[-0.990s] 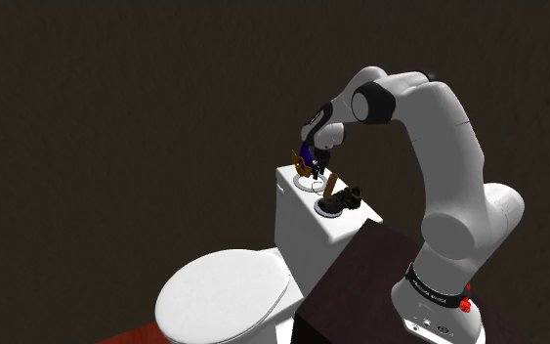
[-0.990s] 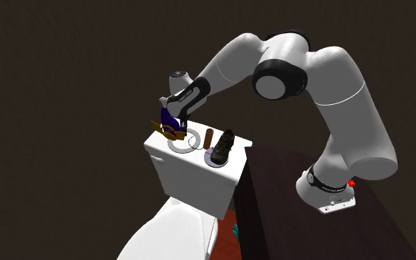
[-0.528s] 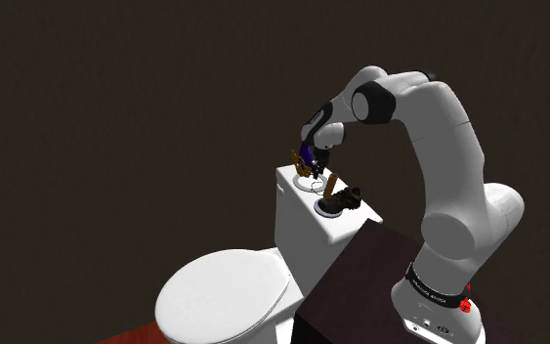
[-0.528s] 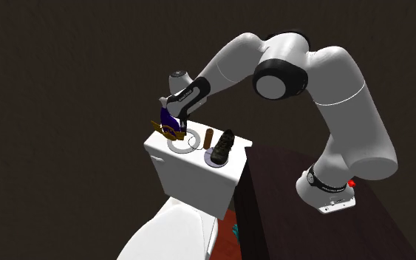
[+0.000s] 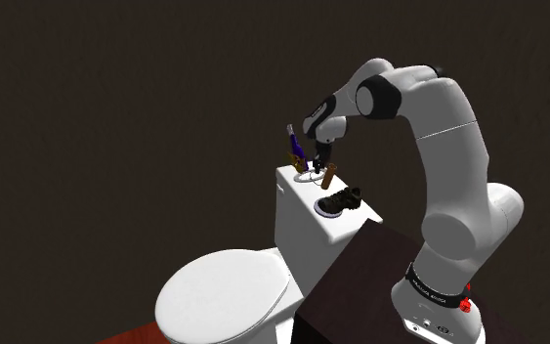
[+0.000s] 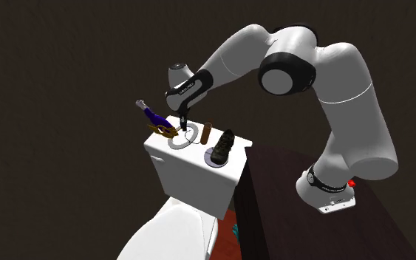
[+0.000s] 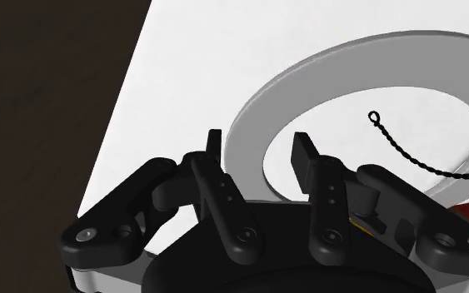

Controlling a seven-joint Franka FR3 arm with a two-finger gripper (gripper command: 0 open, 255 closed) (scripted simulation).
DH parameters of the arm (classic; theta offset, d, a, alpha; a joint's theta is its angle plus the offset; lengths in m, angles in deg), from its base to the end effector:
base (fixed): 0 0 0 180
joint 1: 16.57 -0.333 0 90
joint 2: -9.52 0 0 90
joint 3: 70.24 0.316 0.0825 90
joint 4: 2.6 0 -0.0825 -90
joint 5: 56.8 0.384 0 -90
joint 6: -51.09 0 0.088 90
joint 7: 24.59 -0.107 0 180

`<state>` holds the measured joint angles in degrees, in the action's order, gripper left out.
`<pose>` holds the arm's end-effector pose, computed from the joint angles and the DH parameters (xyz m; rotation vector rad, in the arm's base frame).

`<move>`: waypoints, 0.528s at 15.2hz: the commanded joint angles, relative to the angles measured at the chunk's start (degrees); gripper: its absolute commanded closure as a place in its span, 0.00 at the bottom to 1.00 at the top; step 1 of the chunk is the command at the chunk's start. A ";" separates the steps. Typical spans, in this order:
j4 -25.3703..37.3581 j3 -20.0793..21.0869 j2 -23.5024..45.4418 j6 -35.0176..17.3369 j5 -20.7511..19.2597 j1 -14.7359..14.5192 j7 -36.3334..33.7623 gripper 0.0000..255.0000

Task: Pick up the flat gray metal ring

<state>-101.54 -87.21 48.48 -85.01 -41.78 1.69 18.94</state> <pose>0.5589 -0.3689 0.2039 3.1342 0.0289 0.0067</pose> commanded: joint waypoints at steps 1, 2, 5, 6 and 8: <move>-0.02 -0.30 -1.02 0.99 -0.35 -0.22 -0.24 1.00; -0.05 -0.45 -1.55 1.48 -0.53 -0.33 -0.34 1.00; -0.06 -0.90 -3.10 2.99 -1.07 -0.64 -0.67 1.00; -0.04 -1.04 -3.60 3.50 -1.26 -0.74 -0.77 1.00; -0.01 -1.20 -4.18 4.10 -1.47 -0.85 -0.90 1.00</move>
<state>-101.74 -88.33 44.59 -81.26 -43.16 0.88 18.12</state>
